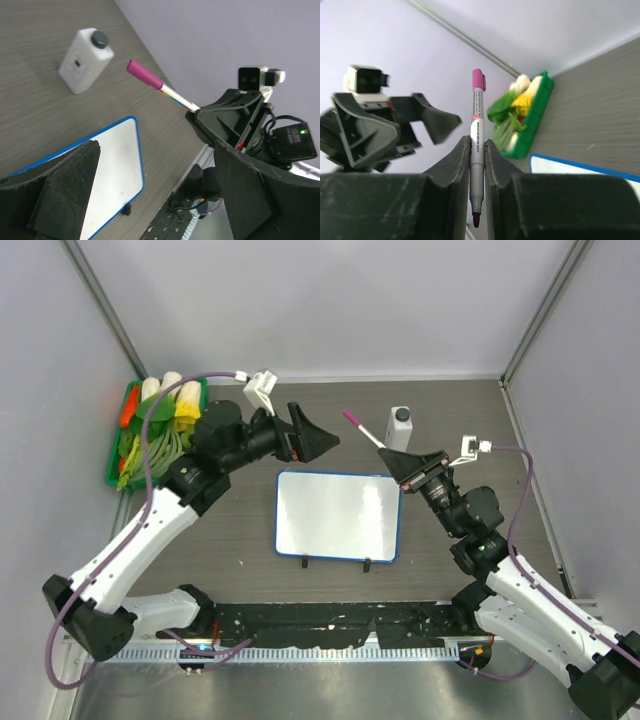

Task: Write a sentence on the whiteboard
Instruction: Pass from the right arm to the left

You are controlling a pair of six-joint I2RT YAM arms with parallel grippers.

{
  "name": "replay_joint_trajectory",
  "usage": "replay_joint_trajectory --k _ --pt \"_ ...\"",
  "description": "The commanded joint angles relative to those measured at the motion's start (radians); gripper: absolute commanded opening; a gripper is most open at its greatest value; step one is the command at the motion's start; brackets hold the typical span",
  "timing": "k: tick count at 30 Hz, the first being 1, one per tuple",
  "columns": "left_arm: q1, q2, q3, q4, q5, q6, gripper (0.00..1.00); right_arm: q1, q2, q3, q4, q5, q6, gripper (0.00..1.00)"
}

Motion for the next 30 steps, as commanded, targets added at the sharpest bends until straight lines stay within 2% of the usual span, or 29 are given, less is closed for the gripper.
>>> replay_joint_trajectory --k 1,4,6,12,17,21,25,30 --pt "0.005 0.081 -0.021 0.406 0.218 -0.225 1.0 0.001 -0.015 -0.072 0.316 0.163 0.216 0.01" --pt "0.002 0.159 -0.018 0.577 0.259 -0.311 1.0 0.001 -0.006 -0.084 0.406 0.14 0.246 0.01" --pt "0.0 0.204 -0.01 0.659 0.282 -0.356 0.99 0.001 -0.002 -0.076 0.41 0.129 0.25 0.01" --pt "-0.039 0.322 0.057 0.714 0.308 -0.385 0.88 0.001 0.011 -0.063 0.434 0.108 0.255 0.01" --pt "-0.058 0.354 0.054 0.797 0.304 -0.399 0.76 0.002 0.024 -0.067 0.433 0.102 0.27 0.01" --pt "-0.081 0.382 0.069 0.794 0.282 -0.385 0.67 -0.001 0.036 -0.061 0.424 0.093 0.275 0.01" --pt "-0.084 0.39 0.059 0.807 0.23 -0.381 0.43 0.001 0.037 -0.056 0.419 0.085 0.275 0.02" --pt "-0.084 0.384 0.059 0.77 0.181 -0.339 0.05 0.001 0.033 -0.052 0.378 0.076 0.256 0.01"
